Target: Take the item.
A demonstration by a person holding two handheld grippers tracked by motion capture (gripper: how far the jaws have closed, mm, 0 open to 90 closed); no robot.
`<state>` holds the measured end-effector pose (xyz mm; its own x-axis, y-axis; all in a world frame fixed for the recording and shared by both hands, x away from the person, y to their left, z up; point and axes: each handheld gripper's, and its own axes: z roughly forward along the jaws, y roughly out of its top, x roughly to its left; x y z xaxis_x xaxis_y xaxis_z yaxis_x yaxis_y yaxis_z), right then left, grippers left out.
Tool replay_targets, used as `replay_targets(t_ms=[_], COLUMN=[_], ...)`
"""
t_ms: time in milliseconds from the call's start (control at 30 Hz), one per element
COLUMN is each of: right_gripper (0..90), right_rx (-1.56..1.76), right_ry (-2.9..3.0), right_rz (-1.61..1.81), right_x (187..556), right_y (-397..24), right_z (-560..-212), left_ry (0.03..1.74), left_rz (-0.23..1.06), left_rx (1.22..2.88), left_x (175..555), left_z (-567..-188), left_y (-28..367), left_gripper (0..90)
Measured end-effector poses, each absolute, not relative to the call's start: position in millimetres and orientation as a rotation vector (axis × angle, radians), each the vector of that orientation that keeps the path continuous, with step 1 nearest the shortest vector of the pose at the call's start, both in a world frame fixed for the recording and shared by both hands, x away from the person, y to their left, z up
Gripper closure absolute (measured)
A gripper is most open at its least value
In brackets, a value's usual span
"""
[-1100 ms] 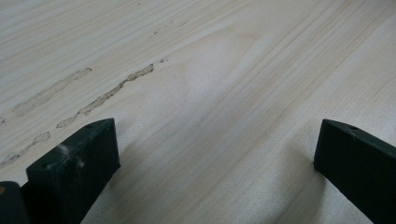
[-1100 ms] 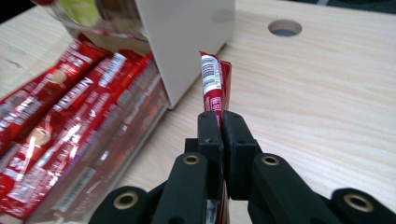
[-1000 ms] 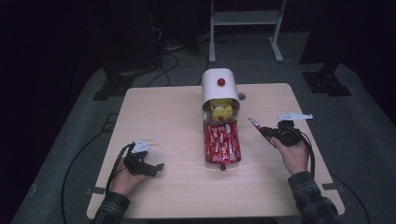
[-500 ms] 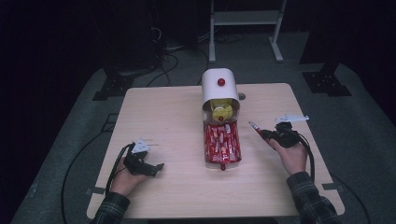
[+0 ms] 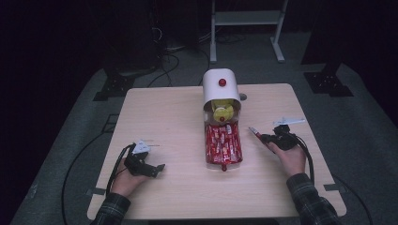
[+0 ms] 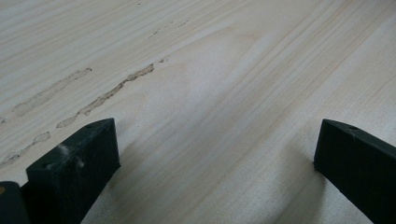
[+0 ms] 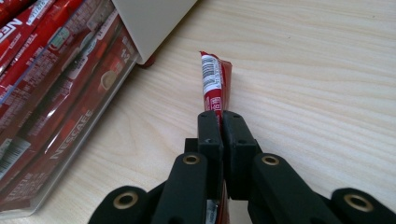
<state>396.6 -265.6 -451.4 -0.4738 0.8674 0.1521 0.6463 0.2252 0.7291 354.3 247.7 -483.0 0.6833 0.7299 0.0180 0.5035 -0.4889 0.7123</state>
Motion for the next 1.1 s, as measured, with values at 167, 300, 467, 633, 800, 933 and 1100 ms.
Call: replay_targets(t_ms=[167, 300, 467, 633, 800, 933, 1100], right_gripper=[86.1, 86.0, 86.0, 85.8, 85.8, 85.0, 83.1], right_rx=[1.414, 1.409, 1.416, 1.426, 1.417, 1.429, 1.427], right_ry=[2.234, 2.248, 2.256, 2.267, 2.273, 2.286, 2.289], right_rz=[1.086, 1.074, 1.061, 1.047, 1.041, 1.033, 1.041], right_x=[397, 397, 398, 399, 399, 400, 400], right_y=[-261, -259, -258, -258, -257, -256, -257], right_z=[-454, -456, -458, -461, -462, -464, -465], left_ry=[0.942, 0.942, 0.942, 0.942, 0.942, 0.942, 0.942], left_rz=[0.418, 0.418, 0.418, 0.417, 0.418, 0.418, 0.417], left_rx=[2.195, 2.195, 2.195, 2.194, 2.194, 2.194, 2.194], left_x=[354, 354, 354, 354, 354, 354, 354], left_z=[-483, -483, -483, -483, -483, -483, -483], left_y=[248, 248, 248, 248, 248, 248, 248], left_gripper=[0.0, 0.0, 0.0, 0.0, 0.0, 0.0, 0.0])
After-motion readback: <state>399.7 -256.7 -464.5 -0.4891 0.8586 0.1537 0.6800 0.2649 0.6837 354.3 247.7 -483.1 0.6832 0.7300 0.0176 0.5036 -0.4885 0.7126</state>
